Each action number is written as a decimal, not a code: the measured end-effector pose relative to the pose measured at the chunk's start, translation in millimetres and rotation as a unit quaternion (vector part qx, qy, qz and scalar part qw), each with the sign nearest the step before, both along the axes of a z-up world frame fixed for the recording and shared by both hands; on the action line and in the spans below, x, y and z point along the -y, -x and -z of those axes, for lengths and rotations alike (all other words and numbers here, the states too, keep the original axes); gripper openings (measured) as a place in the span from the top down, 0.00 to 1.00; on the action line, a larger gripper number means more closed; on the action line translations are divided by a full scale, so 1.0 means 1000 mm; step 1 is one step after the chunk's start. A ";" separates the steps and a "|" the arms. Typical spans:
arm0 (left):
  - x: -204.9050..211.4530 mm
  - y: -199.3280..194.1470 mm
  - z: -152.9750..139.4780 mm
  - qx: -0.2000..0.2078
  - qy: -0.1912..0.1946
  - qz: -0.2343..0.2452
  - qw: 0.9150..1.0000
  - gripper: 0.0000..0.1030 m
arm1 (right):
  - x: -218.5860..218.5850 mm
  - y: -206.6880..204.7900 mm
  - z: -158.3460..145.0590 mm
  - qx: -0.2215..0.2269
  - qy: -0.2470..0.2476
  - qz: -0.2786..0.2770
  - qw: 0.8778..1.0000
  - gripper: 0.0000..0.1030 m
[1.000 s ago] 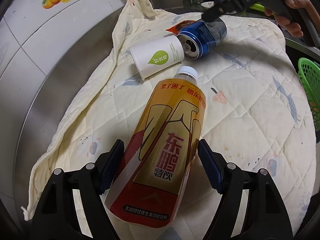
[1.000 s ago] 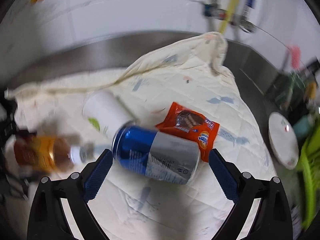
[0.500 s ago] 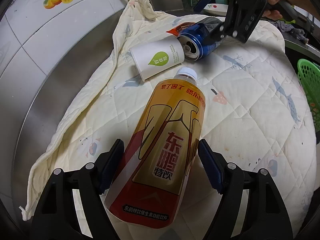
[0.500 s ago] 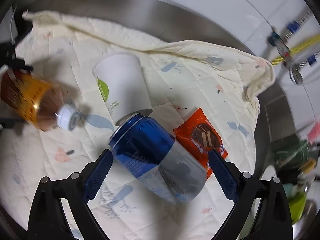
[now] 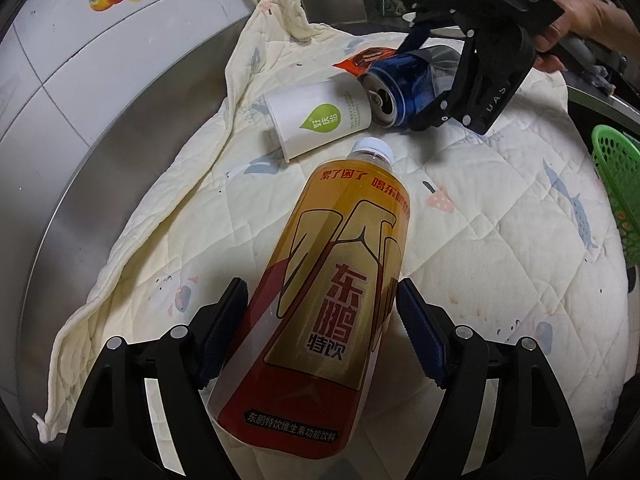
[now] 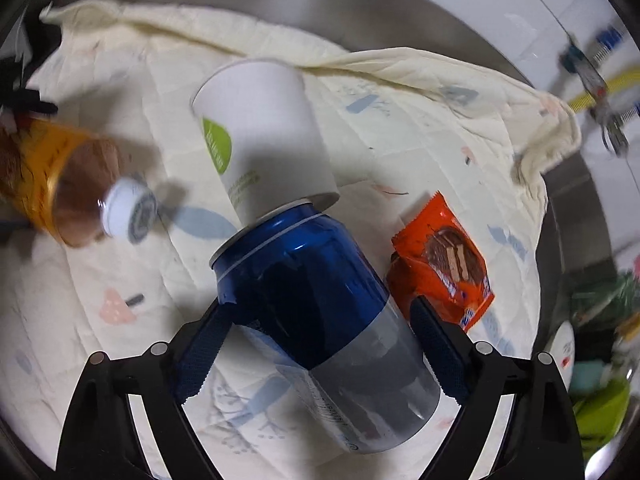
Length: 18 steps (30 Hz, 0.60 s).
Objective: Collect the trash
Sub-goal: 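Carry the blue can into the green basket and open the right gripper while the left carries the bottle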
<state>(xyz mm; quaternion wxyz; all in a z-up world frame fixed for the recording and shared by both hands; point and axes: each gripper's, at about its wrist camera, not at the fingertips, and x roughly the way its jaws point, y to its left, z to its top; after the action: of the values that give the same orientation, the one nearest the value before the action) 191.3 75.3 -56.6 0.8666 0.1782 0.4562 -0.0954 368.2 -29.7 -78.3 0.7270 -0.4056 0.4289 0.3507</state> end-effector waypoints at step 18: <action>0.010 -0.017 0.009 -0.023 -0.002 -0.009 1.000 0.26 | 0.049 0.064 -0.024 -0.044 -0.147 0.140 0.978 0.21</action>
<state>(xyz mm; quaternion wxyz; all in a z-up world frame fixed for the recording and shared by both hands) 207.8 65.3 -65.1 0.8563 0.1740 0.4778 -0.0905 304.6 -78.5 -54.5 0.8009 -0.2144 0.4568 0.3223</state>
